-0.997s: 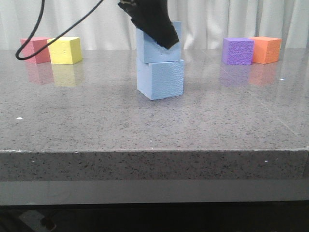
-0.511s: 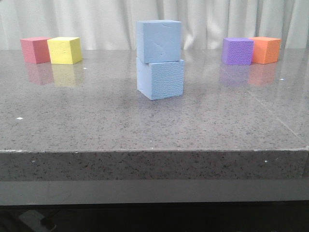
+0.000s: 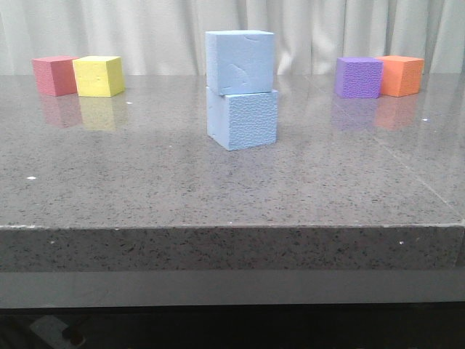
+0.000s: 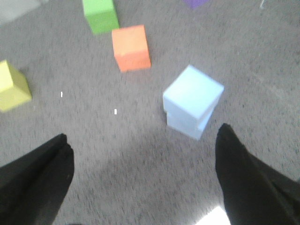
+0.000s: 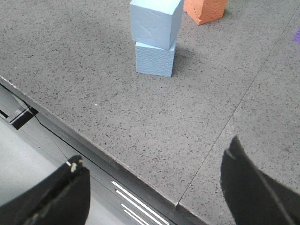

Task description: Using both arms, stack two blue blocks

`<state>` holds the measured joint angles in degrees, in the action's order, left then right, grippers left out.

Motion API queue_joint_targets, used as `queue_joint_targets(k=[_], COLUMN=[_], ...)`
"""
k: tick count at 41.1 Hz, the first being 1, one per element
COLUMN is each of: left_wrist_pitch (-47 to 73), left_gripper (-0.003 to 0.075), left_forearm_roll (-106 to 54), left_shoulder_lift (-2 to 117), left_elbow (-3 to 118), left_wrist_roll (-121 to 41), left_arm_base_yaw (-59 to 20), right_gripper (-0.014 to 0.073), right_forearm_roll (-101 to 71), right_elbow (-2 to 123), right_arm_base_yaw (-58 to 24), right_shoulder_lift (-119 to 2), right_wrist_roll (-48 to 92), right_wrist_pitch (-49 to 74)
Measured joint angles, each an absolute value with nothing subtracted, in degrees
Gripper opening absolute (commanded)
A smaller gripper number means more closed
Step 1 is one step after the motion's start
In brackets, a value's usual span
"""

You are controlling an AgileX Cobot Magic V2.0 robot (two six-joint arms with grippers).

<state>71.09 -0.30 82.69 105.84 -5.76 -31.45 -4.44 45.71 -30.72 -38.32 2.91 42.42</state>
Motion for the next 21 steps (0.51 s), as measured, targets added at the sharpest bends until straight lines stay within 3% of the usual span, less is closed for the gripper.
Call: queue_joint_targets(k=[21], left_wrist_pitch=[49.27], left_gripper=[0.0599], left_forearm_roll=[0.0], left_shoulder_lift=[44.06], left_elbow=[53.67], left_wrist_roll=[0.95], left_arm_base_yaw=[-31.45], right_gripper=[0.0584], right_forearm_roll=[1.85], right_elbow=[45.71], right_arm_base_yaw=[-30.61], right_shoulder_lift=[-36.91], right_wrist_roll=[-4.02], right_wrist_pitch=[45.9])
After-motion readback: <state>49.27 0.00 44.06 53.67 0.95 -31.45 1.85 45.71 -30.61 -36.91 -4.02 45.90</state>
